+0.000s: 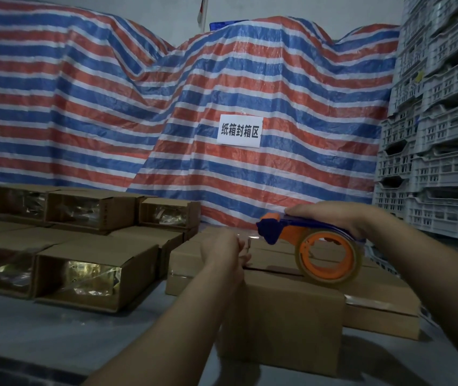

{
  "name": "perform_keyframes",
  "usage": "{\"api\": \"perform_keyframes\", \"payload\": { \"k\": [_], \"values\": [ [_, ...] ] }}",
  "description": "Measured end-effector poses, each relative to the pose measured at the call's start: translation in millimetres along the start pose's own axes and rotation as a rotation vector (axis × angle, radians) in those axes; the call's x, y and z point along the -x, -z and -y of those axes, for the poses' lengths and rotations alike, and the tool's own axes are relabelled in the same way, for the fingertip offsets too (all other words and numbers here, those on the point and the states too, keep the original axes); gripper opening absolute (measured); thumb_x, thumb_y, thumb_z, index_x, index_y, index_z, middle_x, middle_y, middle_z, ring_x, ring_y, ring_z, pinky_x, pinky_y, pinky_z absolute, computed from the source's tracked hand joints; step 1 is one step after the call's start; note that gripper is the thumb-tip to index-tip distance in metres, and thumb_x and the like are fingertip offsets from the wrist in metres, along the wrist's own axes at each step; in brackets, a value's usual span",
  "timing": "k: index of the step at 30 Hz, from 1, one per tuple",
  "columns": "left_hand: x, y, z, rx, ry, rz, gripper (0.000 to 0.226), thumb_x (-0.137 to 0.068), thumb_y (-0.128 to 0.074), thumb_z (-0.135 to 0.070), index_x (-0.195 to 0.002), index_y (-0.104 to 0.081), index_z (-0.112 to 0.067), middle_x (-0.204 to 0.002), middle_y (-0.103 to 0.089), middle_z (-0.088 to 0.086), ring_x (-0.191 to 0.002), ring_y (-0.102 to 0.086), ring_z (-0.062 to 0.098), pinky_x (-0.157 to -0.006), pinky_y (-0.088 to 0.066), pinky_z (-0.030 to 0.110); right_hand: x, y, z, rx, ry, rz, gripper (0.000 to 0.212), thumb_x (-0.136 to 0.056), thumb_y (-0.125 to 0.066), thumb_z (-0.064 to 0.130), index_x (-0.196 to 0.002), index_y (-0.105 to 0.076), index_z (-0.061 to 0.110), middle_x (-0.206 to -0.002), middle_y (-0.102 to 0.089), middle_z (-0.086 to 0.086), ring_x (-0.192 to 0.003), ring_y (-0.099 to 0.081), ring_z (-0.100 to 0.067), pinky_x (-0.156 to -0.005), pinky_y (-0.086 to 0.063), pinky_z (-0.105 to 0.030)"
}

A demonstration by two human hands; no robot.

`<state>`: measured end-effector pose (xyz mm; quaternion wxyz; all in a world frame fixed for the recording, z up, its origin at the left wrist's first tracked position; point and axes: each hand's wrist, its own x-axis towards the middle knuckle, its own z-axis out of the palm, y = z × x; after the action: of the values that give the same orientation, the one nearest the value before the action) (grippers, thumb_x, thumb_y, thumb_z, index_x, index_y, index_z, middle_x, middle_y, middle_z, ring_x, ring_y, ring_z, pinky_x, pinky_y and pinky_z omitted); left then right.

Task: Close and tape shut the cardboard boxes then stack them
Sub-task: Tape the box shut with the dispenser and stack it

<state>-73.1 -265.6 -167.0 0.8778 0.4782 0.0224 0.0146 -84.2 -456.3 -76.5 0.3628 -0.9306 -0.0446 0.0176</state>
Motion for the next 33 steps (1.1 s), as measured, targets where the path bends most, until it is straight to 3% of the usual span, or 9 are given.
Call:
{"api": "perform_keyframes", "payload": {
  "k": [4, 7, 9, 13, 16, 18, 22, 27, 33],
  "values": [
    [-7.7, 8.2, -1.8, -0.031, -0.047, -0.035, 0.019, -0.094, -0.046, -0.001, -0.077, -0.053, -0.004, -0.065, -0.052, 0.006, -0.060, -0.058, 0.018, -0.075, -0.055, 0.033, -3.6, -5.1, 0.4, 0.056, -0.009, -0.015, 0.039, -0.100, -0.051, 0.053, -0.102, -0.064, 0.016, -0.071, -0.070, 0.001, -0.055, -0.062, -0.008, -0.060, -0.050, -0.020],
    [-19.8, 30.8, -0.8, -0.469, -0.320, -0.056, 0.021, -0.094, -0.056, -0.023, -0.089, -0.064, -0.004, -0.076, -0.061, 0.007, -0.069, -0.060, 0.020, -0.065, -0.056, 0.035, -7.3, -7.1, 2.9, 0.130, -0.023, -0.017, 0.043, -0.098, -0.052, 0.056, -0.103, -0.065, 0.015, -0.071, -0.070, 0.002, -0.056, -0.062, -0.007, -0.059, -0.050, -0.019],
    [-22.8, 48.4, 2.0, -0.674, -0.378, -0.048, 0.024, -0.092, -0.060, -0.031, -0.087, -0.068, -0.010, -0.077, -0.065, 0.006, -0.070, -0.063, 0.021, -0.063, -0.057, 0.034, -11.5, -11.4, 8.3, 0.197, -0.028, 0.010, 0.040, -0.099, -0.050, 0.056, -0.101, -0.063, 0.018, -0.066, -0.069, 0.005, -0.052, -0.061, -0.005, -0.055, -0.049, -0.018],
    [-25.5, 66.1, 6.2, -0.710, -0.289, -0.042, 0.022, -0.093, -0.062, -0.035, -0.088, -0.067, -0.014, -0.079, -0.065, 0.005, -0.066, -0.061, 0.017, -0.051, -0.049, 0.026, -23.9, -18.7, 20.8, 0.368, -0.054, 0.017, 0.040, -0.097, -0.051, 0.059, -0.100, -0.065, 0.022, -0.065, -0.068, 0.006, -0.052, -0.060, -0.004, -0.064, -0.048, -0.022],
    [-28.1, 70.4, 8.5, -0.702, -0.248, -0.026, 0.023, -0.094, -0.062, -0.034, -0.090, -0.067, -0.012, -0.072, -0.060, 0.002, -0.059, -0.055, 0.014, -0.046, -0.043, 0.023, -31.7, -22.9, 24.1, 0.388, -0.101, 0.048, 0.041, -0.097, -0.053, 0.058, -0.107, -0.062, 0.019, -0.066, -0.069, 0.005, -0.052, -0.061, -0.005, -0.060, -0.050, -0.020],
    [-30.9, 73.0, 10.9, -0.703, -0.221, -0.013, 0.024, -0.094, -0.061, -0.034, -0.092, -0.067, -0.011, -0.070, -0.057, 0.002, -0.058, -0.053, 0.014, -0.047, -0.042, 0.024, -34.8, -24.9, 25.4, 0.371, -0.141, 0.053, 0.043, -0.096, -0.053, 0.057, -0.111, -0.061, 0.017, -0.066, -0.070, 0.004, -0.052, -0.062, -0.006, -0.056, -0.050, -0.019],
    [-35.6, 77.2, 15.0, -0.707, -0.202, 0.007, 0.027, -0.095, -0.060, -0.033, -0.098, -0.068, -0.007, -0.066, -0.052, 0.001, -0.054, -0.049, 0.013, -0.044, -0.039, 0.021, -39.8, -25.6, 27.6, 0.455, -0.130, 0.046, 0.044, -0.097, -0.050, 0.059, -0.110, -0.065, 0.019, -0.069, -0.068, 0.003, -0.055, -0.059, -0.008, -0.068, -0.050, -0.023],
    [-40.1, 80.7, 20.2, -0.712, -0.191, 0.008, 0.024, -0.094, -0.061, -0.032, -0.084, -0.066, -0.011, -0.059, -0.051, -0.001, -0.051, -0.047, 0.012, -0.044, -0.039, 0.021, -41.3, -31.1, 32.2, 0.533, -0.135, 0.048, 0.042, -0.097, -0.049, 0.058, -0.114, -0.065, 0.022, -0.075, -0.071, 0.004, -0.066, -0.063, -0.009, -0.072, -0.050, -0.023],
    [-33.3, 77.4, 42.6, -0.721, -0.059, 0.027, 0.024, -0.098, -0.052, -0.038, -0.098, -0.059, -0.015, -0.076, -0.052, 0.004, -0.064, -0.049, 0.015, -0.053, -0.042, 0.026, -41.9, -35.9, 35.2, 0.553, -0.124, 0.061, 0.038, -0.100, -0.049, 0.051, -0.122, -0.062, 0.023, -0.087, -0.071, 0.004, -0.070, -0.065, -0.007, -0.065, -0.047, -0.019]
  ]
}}
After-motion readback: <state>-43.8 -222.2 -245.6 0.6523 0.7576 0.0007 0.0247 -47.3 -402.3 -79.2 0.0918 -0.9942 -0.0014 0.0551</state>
